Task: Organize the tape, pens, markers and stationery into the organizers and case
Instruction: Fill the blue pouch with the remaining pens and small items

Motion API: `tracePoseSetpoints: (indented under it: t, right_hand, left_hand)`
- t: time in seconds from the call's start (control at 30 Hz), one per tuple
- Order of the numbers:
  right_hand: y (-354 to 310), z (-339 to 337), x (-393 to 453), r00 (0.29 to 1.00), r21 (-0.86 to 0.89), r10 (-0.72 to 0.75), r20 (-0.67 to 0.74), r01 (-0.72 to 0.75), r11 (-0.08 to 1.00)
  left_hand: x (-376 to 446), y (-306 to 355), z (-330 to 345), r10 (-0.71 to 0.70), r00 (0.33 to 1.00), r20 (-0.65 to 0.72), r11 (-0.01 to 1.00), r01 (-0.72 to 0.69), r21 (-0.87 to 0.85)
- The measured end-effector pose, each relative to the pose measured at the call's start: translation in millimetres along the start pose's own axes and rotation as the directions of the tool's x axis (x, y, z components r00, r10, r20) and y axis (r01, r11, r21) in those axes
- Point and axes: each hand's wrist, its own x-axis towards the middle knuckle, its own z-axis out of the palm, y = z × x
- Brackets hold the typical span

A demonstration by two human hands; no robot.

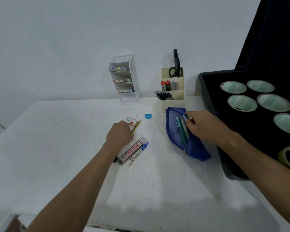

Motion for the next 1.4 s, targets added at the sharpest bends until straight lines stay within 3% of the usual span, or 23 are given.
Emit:
tracePoseSetpoints:
  t: [0.17, 0.43, 0.53, 0.63, 0.77, 0.93, 1.13, 1.4]
  right_hand:
    - [-0.3, -0.3, 0.0, 1.000, 0.005, 0.010, 0.017, -0.010, 1.000]
    - [0.2, -0.5, -0.1, 0.999, 0.038, 0.046, 0.009, -0.046, 0.998]
    - [1.5, -0.1, -0.2, 0.999, 0.057, 0.051, 0.005, -0.051, 0.997]
    - [0.9, -1.4, -0.5, 0.999, 0.079, 0.048, -0.006, -0.047, 0.996]
    - [0.3, -1.7, -0.8, 0.998, 0.112, 0.054, -0.028, -0.051, 0.992]
    - [1.5, -0.9, 0.2, 0.997, 0.124, 0.068, -0.037, -0.063, 0.990]
    - [3.2, 0.5, 1.7, 0.996, 0.145, 0.073, -0.041, -0.066, 0.987]
    - [4.0, 2.3, 2.5, 0.998, 0.098, 0.066, -0.026, -0.063, 0.993]
  left_hand:
    - [-1.4, -13.5, 1.6, -0.034, 0.999, 0.035, 0.993, 0.030, 0.118]
    - [-5.3, 12.0, -6.1, 0.052, 0.999, 0.003, 0.995, -0.052, 0.087]
    - [-8.4, 37.6, -16.8, 0.109, 0.994, 0.016, 0.994, -0.108, -0.015]
    - [-16.8, 69.5, -24.6, 0.155, 0.976, 0.154, 0.975, -0.126, -0.183]
    - [-29.4, 105.4, -19.4, 0.195, 0.909, 0.368, 0.904, -0.021, -0.428]
    - [-34.5, 136.1, -4.1, 0.196, 0.902, 0.385, 0.805, 0.077, -0.589]
    - [-37.6, 153.2, -0.2, 0.205, 0.897, 0.392, 0.749, 0.114, -0.652]
    - [-28.9, 120.4, -5.5, 0.150, 0.917, 0.369, 0.768, 0.127, -0.628]
